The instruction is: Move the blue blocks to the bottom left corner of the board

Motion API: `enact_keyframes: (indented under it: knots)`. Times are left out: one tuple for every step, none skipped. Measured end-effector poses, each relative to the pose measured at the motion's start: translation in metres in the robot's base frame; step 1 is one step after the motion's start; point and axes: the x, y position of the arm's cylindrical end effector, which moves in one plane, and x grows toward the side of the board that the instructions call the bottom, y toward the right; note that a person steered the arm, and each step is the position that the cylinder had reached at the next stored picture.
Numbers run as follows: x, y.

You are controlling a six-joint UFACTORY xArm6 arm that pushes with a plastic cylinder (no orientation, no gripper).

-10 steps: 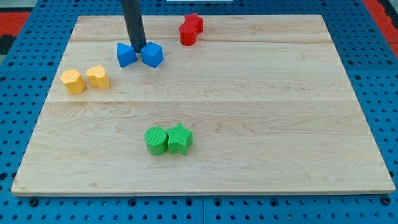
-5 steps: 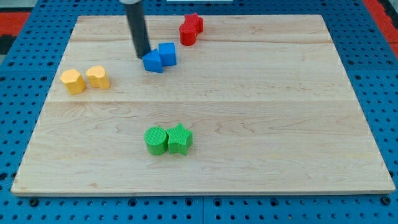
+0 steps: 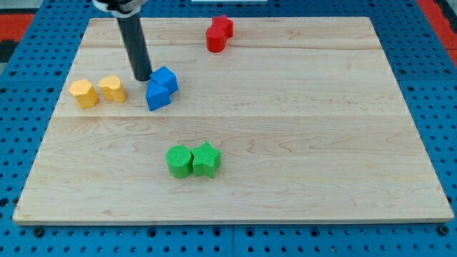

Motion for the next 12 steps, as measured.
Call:
enact_keyframes:
  knots:
    - [-0.029, -0.003]
    - [-0.038, 0.049]
    - [-0.033, 0.090]
    - [0.010, 0.032]
    - [0.063, 0.002]
    - [0.108, -0.024]
    - [0.129, -0.085]
    - [0.121, -0.085]
    - [0.110, -0.107]
    - [0.109, -0.143]
    - [0.171, -0.113]
    - [0.164, -0.116]
